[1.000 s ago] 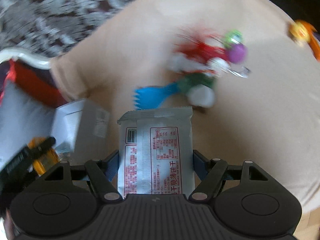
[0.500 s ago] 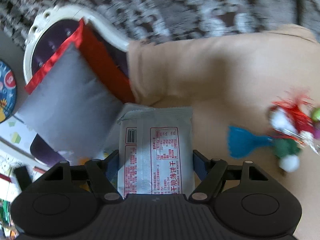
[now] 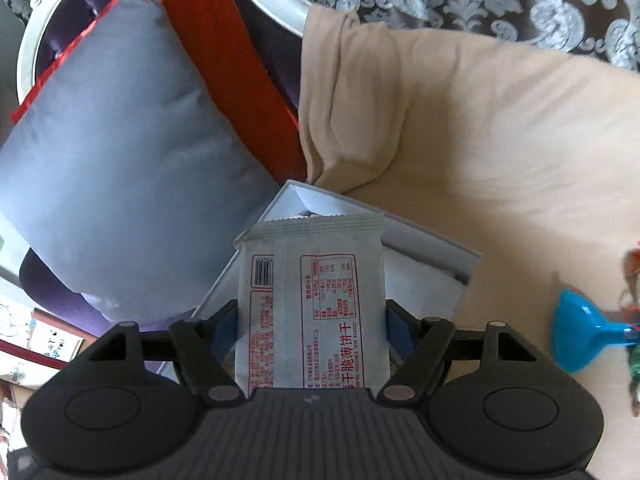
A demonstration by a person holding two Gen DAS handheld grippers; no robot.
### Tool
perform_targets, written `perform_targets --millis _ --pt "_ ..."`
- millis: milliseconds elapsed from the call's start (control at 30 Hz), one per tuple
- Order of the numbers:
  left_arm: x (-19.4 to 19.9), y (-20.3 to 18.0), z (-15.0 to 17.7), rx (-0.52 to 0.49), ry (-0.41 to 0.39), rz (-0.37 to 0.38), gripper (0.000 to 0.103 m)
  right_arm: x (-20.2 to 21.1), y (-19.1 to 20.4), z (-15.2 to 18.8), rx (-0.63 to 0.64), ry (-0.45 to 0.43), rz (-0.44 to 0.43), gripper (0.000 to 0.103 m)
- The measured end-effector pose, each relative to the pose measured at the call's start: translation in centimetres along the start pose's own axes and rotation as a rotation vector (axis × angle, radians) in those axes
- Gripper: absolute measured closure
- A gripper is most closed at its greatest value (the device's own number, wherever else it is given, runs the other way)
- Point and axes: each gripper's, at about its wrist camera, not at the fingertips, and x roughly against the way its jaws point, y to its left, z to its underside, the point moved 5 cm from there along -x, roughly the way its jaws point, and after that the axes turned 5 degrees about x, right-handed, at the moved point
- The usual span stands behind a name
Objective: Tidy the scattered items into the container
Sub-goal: 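Release the yellow pouch into the box with the left tool while the right drops the biscuit packet there, then withdraw both open tools from the box back over the pile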
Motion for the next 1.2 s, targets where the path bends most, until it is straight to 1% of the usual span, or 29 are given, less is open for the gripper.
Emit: perform_targets --millis 100,133,267,433,567,633,700,767,800,933,1000,1067,1133,1200 --pt "0.6 0.2 -0.2 0.002 -0.013 0.0 0.019 -0.2 -0.3 0.3 -0.019 0.011 -0.035 0.026" --pt "0.8 0.3 -0.3 0.006 -0.014 -0.006 0.019 0.0 -0.3 0.4 -0.026 0.005 -0.048 0.027" --pt "1.6 0.4 -0.2 0.022 -0.02 -0.018 0.019 1.9 -1.1 0.5 -0.049 -0.047 -0.099 0.025" --pt "3.3 -0.4 0.4 0.002 -0.044 -0.03 0.019 7.0 -3.3 1.7 -0.052 -0.131 -0.139 0.025" --pt "5.4 -2.5 1.0 -0.037 -0.087 -0.025 0.019 12.0 -7.8 4.6 -0.089 -0.202 -0.122 0.023" --pt "6.3 -4.3 1.4 -0.059 -0.107 -0.006 0.019 14.5 -10.9 6.9 -0.128 -0.24 -0.09 0.023" --pt "7.0 -6.6 2.1 -0.086 -0.119 0.022 0.018 17.0 -14.3 10.1 -0.176 -0.277 -0.013 0.02" --pt "7.3 -9.3 3.2 -0.12 -0.129 0.053 0.014 18.8 -17.8 13.7 -0.243 -0.293 0.067 0.019" --pt "7.3 -10.9 4.0 -0.14 -0.133 0.069 0.013 19.6 -19.8 15.8 -0.291 -0.293 0.101 0.019" --pt "6.0 -17.5 7.6 -0.226 -0.114 0.13 0.013 20.2 -26.9 24.3 -0.473 -0.229 0.228 0.019" --pt "5.2 -20.6 9.8 -0.266 -0.104 0.16 0.013 20.0 -29.6 28.2 -0.549 -0.189 0.279 0.019" --pt "4.5 -23.7 11.8 -0.316 -0.092 0.197 0.013 19.7 -31.5 31.2 -0.605 -0.163 0.308 0.019" --pt "4.2 -26.6 13.2 -0.373 -0.123 0.218 0.013 19.4 -33.0 33.7 -0.656 -0.14 0.317 0.019" --pt "3.9 -28.9 14.0 -0.443 -0.181 0.204 0.012 19.1 -34.0 35.3 -0.69 -0.131 0.32 0.019"
